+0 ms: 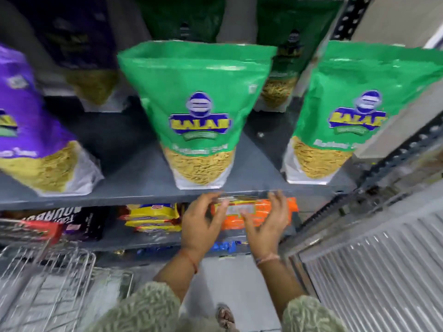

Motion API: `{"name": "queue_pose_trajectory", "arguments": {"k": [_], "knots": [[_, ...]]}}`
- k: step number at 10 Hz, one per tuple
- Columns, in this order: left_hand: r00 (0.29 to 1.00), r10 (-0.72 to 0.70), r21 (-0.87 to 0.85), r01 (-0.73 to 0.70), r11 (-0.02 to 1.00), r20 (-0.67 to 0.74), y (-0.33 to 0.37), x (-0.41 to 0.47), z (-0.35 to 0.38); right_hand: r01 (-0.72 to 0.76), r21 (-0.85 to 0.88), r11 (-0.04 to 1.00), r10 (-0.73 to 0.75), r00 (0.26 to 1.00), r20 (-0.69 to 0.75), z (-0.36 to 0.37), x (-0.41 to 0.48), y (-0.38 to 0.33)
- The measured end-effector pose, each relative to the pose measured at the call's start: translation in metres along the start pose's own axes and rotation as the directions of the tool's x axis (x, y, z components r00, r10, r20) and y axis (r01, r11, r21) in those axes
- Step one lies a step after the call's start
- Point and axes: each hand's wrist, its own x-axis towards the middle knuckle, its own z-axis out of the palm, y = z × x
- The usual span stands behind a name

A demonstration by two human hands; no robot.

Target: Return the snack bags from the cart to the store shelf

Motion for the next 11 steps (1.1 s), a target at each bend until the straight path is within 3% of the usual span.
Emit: {"name": "queue_pose_trajectory", "arguments": {"k": [1, 2, 3, 4, 5, 6, 7, 9, 11], "knots": [[0.973, -0.010, 0.098, 0.034, 0.995, -0.229, -0.035, 0.013, -0.084, 0.125, 0.115, 0.986, -0.154, 0.940, 0.303, 0.061, -0.040, -0.061], [0.875, -0.117, 0.030, 0.149, 0.988, -0.470, -0.065, 0.033, -0.172, 0.199, 0.236, 0.951, -0.289, 0.844, 0.452, 0.119, -0.059, -0.127], [0.712, -0.159, -0.051, 0.170, 0.984, -0.684, -0.095, 0.047, -0.258, 0.227, 0.357, 0.906, -0.392, 0.766, 0.510, 0.178, -0.078, -0.199], [0.540, -0.231, -0.167, 0.166, 0.972, -0.809, -0.125, 0.066, -0.337, 0.210, 0.464, 0.861, -0.473, 0.664, 0.579, 0.237, -0.109, -0.272], [0.571, -0.298, -0.230, 0.189, 0.955, -0.765, -0.154, 0.088, -0.400, 0.062, 0.475, 0.878, -0.409, 0.612, 0.677, 0.289, -0.118, -0.334], [0.697, -0.303, -0.176, 0.250, 0.952, -0.650, -0.185, 0.099, -0.444, -0.128, 0.406, 0.905, -0.254, 0.602, 0.757, 0.338, -0.101, -0.372], [0.781, -0.321, -0.101, 0.318, 0.943, -0.535, -0.207, 0.100, -0.457, -0.226, 0.223, 0.948, -0.077, 0.516, 0.853, 0.371, -0.088, -0.380], [0.799, -0.303, 0.021, 0.366, 0.930, -0.520, -0.222, 0.095, -0.454, 0.013, -0.027, 1.000, 0.015, 0.542, 0.840, 0.394, -0.103, -0.377], [0.791, -0.332, 0.058, 0.418, 0.906, -0.514, -0.202, 0.086, -0.459, -0.157, 0.115, 0.981, -0.011, 0.542, 0.841, 0.367, -0.102, -0.376]]}}
